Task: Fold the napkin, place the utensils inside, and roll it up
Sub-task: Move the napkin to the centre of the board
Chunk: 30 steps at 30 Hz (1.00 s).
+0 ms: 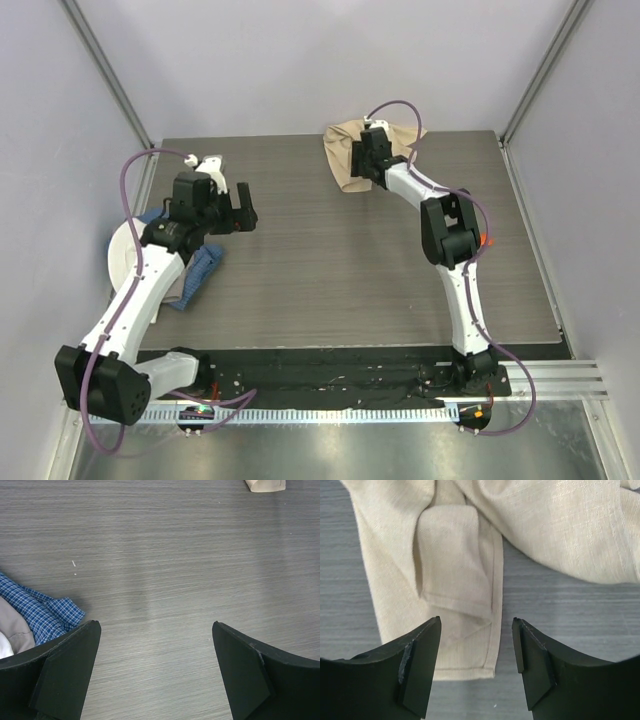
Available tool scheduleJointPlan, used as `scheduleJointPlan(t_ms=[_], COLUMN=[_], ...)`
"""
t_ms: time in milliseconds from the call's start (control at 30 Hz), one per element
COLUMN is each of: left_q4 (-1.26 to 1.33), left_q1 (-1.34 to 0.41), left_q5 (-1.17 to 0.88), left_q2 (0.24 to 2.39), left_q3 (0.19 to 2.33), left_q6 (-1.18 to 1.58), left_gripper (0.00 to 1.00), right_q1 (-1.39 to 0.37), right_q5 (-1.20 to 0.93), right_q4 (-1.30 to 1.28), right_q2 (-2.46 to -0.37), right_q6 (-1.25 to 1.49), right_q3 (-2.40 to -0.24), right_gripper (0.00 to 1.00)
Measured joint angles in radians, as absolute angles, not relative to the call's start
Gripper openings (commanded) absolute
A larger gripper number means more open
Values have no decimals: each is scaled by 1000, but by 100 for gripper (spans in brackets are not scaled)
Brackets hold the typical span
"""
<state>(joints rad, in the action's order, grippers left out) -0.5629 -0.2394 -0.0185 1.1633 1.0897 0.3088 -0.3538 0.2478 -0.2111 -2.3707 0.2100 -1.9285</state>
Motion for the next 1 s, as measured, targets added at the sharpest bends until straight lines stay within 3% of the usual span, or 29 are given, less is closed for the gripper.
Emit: scheduleJointPlan(t_ms=[100, 300, 800, 833, 933, 1000], left_q4=[-566, -574, -581, -581, -581, -581], left_q1=[-239, -239, -239, -239, -239, -239], left_q5=[-19, -19, -18, -19, -18, -18], left_q2=[1170, 1192, 1211, 1211, 1211, 1211], left_q3=[1090, 1090, 1090, 1090, 1090, 1090], left_q6=[306, 306, 306, 306, 306, 306], left_gripper=[100, 100, 100, 100, 100, 100], right_q1=[-337, -313, -308, -307, -307, -308], right_q5=[235, 178, 83, 83, 76, 67], right_q4=[-215, -217, -221, -221, -227, -232], right_q2=[-2420, -2479, -2531, -2535, -2536, -2536], right_q6=[203, 184, 163, 163, 160, 161], right_q3=[-1991, -2067, -2116, -2117, -2124, -2125], right_gripper=[63, 47, 47, 34, 11, 7])
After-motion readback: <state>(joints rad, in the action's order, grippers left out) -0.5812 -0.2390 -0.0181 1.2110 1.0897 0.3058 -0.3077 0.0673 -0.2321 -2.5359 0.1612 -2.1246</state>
